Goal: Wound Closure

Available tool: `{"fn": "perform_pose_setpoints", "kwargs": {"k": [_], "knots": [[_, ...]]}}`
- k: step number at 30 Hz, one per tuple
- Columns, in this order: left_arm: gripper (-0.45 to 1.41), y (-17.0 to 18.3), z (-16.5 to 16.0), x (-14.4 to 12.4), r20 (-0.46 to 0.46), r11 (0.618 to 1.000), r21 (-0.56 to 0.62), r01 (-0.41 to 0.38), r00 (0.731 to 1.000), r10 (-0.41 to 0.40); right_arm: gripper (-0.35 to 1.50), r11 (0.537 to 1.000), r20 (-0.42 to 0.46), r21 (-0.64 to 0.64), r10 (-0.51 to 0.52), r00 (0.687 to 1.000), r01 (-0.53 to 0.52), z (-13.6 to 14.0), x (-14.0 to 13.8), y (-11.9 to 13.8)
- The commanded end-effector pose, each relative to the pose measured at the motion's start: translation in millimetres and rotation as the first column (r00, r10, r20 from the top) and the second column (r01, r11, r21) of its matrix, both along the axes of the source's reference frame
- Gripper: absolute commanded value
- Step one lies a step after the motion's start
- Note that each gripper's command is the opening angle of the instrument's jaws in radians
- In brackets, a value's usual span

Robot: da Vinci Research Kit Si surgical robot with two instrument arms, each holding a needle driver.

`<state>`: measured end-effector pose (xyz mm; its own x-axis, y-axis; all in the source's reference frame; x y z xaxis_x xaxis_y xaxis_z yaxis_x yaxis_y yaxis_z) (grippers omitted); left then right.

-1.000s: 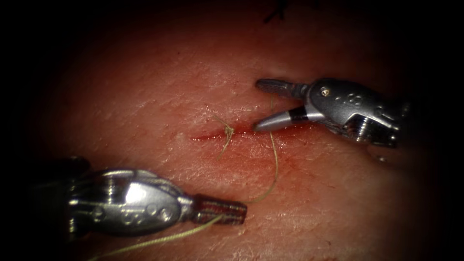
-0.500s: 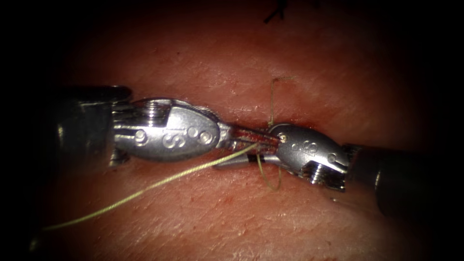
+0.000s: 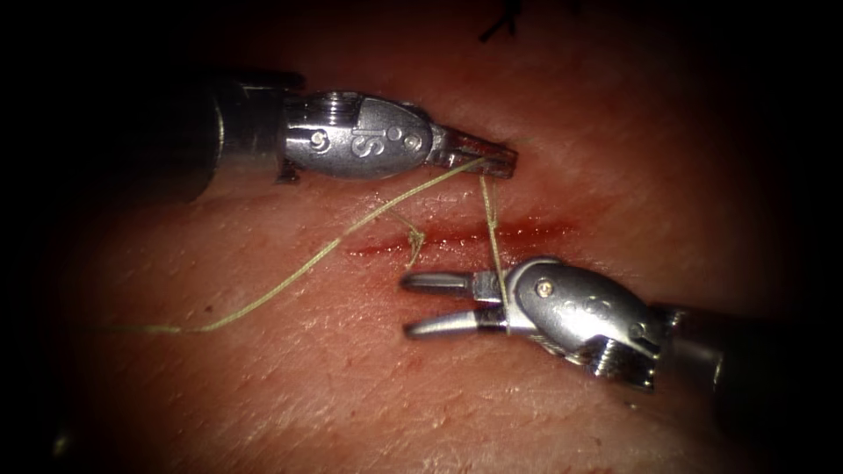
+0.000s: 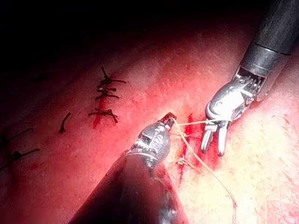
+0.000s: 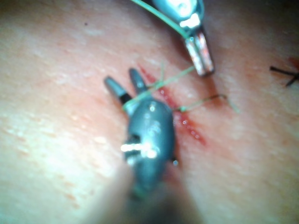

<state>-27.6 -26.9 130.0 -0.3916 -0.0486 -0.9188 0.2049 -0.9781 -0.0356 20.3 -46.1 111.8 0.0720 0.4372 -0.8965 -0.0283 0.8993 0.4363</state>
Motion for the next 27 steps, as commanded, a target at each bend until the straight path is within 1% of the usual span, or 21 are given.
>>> {"fn": "perform_pose_setpoints", "kwargs": {"k": [1,3,5,7,8,9,12,15,18,24,27], "knots": [[-0.45,0.0,0.8,-0.4,0.003,1.0,-0.001,-0.003,1.0,0.003,0.14,0.999,-0.025,0.005,0.045,0.999,-0.045,0.1,-0.5,0.5],[-0.45,-0.6,1.5,-0.5,0.002,1.0,0.006,-0.008,1.0,0.008,0.12,0.994,-0.055,0.015,0.107,0.993,-0.107,0.0,-1.2,0.7],[-0.45,-1.0,1.9,-0.6,0.008,1.0,0.003,-0.008,1.0,0.008,0.02,0.987,-0.08,0.022,0.158,0.984,-0.157,0.1,-1.5,0.5],[-0.45,-1.3,2.5,-0.7,0.017,1.0,0.009,0.0,1.0,0.0,-0.05,0.97,-0.155,0.038,0.241,0.958,-0.238,0.6,-1.6,0.2],[-0.45,-1.5,2.7,-0.8,0.018,1.0,0.006,0.001,1.0,-0.002,-0.06,0.964,-0.181,0.05,0.267,0.947,-0.262,0.8,-1.7,0.0],[-0.45,-1.7,2.9,-0.9,0.02,1.0,0.01,0.003,1.0,-0.003,-0.05,0.961,-0.19,0.061,0.277,0.942,-0.27,1.1,-1.7,-0.1],[-0.45,-2.6,3.6,-1.1,0.028,1.0,0.013,0.005,1.0,-0.005,-0.08,0.954,-0.186,0.07,0.298,0.936,-0.29,1.9,-1.5,-0.6],[-0.45,-3.5,4.3,-1.1,0.026,1.0,0.015,0.004,1.0,-0.004,-0.11,0.943,-0.196,0.095,0.332,0.923,-0.319,2.6,-1.3,-1.2],[-0.45,-4.3,4.7,-0.8,0.025,1.0,0.019,0.002,1.0,-0.003,-0.11,0.932,-0.187,0.098,0.361,0.914,-0.348,3.1,-1.5,-1.1],[-0.45,-5.2,4.9,0.9,0.026,1.0,0.029,-0.005,1.0,0.004,-0.06,0.915,-0.174,0.105,0.403,0.898,-0.39,3.5,-3.1,-0.5],[-0.45,-5.6,5.0,1.2,0.025,1.0,0.024,-0.005,1.0,0.004,-0.01,0.907,-0.163,0.107,0.42,0.893,-0.407,3.6,-3.6,-0.2]]}}
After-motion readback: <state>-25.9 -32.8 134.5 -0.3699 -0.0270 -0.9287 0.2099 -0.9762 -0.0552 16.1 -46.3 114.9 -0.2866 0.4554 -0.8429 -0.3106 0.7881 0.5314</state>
